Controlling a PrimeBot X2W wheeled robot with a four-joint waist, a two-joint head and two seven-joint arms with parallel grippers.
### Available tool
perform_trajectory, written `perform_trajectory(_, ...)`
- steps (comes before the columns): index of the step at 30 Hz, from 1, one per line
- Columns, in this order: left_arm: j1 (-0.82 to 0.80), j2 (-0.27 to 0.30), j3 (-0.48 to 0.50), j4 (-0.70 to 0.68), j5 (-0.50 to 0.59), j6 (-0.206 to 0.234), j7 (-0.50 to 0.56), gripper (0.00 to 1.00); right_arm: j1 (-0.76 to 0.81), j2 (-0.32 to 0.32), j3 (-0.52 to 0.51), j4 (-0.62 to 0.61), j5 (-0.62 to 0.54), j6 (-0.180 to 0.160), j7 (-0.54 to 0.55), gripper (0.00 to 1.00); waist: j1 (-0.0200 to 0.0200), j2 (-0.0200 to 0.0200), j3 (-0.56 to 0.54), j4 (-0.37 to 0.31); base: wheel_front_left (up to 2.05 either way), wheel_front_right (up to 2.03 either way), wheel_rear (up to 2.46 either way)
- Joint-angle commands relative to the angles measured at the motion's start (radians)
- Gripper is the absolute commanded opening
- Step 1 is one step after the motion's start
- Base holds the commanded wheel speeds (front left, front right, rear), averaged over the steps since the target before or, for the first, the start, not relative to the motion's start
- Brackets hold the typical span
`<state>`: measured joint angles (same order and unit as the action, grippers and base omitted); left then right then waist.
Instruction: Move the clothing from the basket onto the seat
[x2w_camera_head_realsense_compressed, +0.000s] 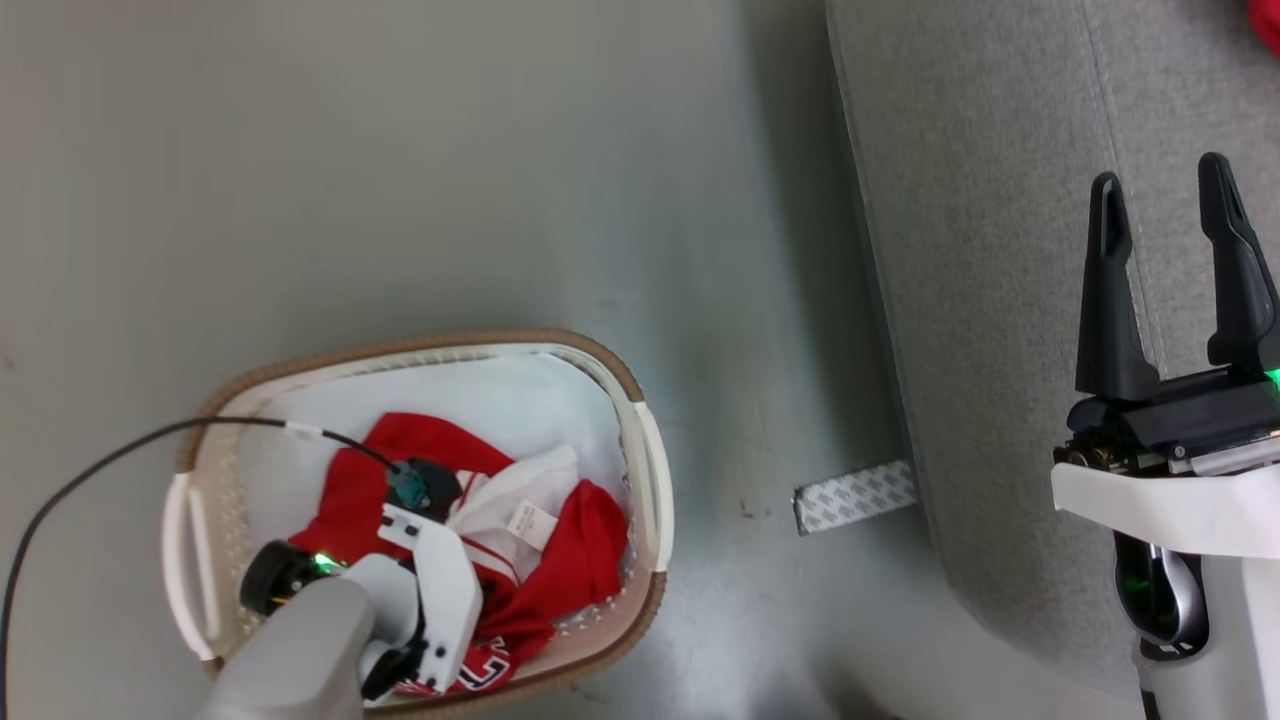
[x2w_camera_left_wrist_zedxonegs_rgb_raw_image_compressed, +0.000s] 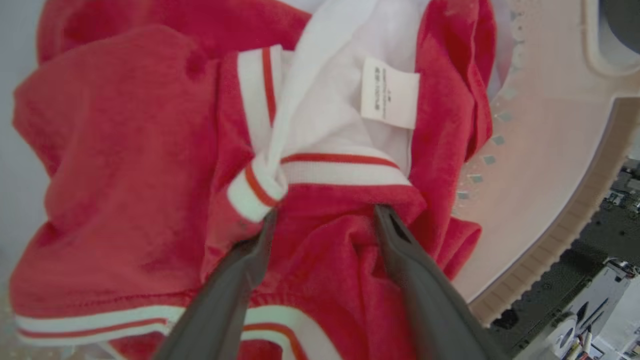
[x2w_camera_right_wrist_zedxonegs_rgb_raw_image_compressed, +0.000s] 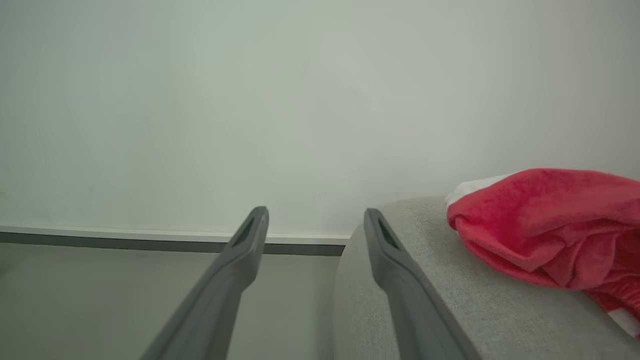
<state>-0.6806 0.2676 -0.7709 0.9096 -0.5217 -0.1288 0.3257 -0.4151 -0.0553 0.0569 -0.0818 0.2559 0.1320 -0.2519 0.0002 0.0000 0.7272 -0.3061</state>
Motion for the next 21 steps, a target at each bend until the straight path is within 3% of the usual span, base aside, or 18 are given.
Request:
perform_trajectory(1,-0.022,0.024,-0.018,0.016,-0.015,-0.002,0.017,1.0,-0.022,0.002,0.001,0.006,0.003,-0.003,-0.006,1.0,-0.0002,0.0,0.055,-0.037,0.0,0.0,0.0)
perform_trajectory(8,-0.06,0.052,-0.088,0.065,-0.048,-0.002,0.033,1.0,-0.035,0.005,0.014,0.028,0.015,-0.003,-0.013,1.0,-0.0002,0.0,0.093,-0.068,0.0,0.0,0.0)
perform_trajectory(9,-0.06,0.05,-0.098,0.069,-0.056,-0.002,0.035,0.69,-0.034,0.005,0.016,0.032,0.015,-0.003,-0.013,1.0,-0.0002,0.0,0.093,-0.07,0.0,0.0,0.0)
perform_trajectory(10,-0.06,0.049,-0.109,0.068,-0.062,-0.002,0.032,0.28,-0.033,0.006,0.017,0.034,0.015,-0.003,-0.013,1.0,-0.0002,0.0,0.092,-0.072,0.0,0.0,0.0)
perform_trajectory(11,-0.061,0.051,-0.118,0.067,-0.069,-0.002,0.025,0.0,-0.034,0.006,0.016,0.035,0.014,-0.003,-0.014,1.0,-0.0002,0.0,0.09,-0.074,0.0,0.0,0.0)
perform_trajectory(21,-0.038,0.029,-0.208,0.038,-0.152,-0.002,-0.094,0.0,-0.016,0.005,-0.006,0.052,-0.004,-0.003,-0.014,1.0,-0.0002,0.0,-0.036,-0.035,0.0,0.0,0.0)
